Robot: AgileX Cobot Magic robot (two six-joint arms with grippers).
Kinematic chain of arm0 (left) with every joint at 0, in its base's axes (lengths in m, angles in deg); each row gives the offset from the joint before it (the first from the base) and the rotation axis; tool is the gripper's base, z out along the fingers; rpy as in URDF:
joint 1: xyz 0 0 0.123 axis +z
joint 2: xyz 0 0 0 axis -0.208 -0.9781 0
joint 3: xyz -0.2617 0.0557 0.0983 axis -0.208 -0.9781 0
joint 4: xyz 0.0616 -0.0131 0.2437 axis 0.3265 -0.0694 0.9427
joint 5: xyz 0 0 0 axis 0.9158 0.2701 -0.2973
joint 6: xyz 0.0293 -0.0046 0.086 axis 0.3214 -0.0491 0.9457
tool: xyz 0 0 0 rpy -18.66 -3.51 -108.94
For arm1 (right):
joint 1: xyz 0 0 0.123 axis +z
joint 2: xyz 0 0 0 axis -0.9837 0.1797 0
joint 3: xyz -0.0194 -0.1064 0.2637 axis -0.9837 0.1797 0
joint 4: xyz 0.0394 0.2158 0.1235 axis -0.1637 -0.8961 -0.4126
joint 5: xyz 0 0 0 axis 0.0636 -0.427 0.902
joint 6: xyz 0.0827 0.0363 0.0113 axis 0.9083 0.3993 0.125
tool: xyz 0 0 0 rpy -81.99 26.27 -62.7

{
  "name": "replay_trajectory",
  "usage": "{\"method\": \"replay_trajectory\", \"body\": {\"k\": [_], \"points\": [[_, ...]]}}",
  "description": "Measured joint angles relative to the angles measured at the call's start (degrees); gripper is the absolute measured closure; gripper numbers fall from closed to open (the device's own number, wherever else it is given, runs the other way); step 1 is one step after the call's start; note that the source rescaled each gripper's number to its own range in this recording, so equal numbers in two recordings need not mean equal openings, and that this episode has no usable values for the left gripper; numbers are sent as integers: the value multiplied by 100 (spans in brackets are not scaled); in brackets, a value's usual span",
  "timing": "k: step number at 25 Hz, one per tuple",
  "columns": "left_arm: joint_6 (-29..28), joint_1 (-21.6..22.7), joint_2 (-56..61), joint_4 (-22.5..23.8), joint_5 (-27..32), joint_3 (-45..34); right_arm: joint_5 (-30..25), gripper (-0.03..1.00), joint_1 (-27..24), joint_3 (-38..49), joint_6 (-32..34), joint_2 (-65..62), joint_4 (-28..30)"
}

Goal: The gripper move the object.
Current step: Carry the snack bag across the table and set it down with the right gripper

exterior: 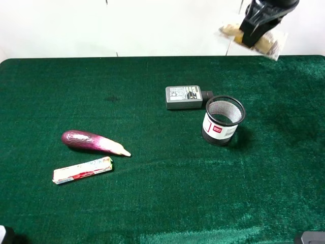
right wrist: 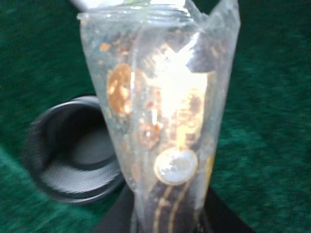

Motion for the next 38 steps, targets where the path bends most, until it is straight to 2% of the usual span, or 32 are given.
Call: {"method": "replay_trajectory", "body": {"k": [8, 17, 27, 38], "points": [[0, 0, 0, 0, 0, 0, 0, 97, -754, -1445, -688, 1367, 45], [0, 0, 0, 0, 0, 0, 6, 97, -880, -2711, -1122, 2728, 53], [0, 0, 0, 0, 0, 0, 17, 97, -880, -2838, -1217, 3611, -248], [0, 0, 0, 0, 0, 0, 465, 97, -880, -2838, -1304, 4098, -462]]}}
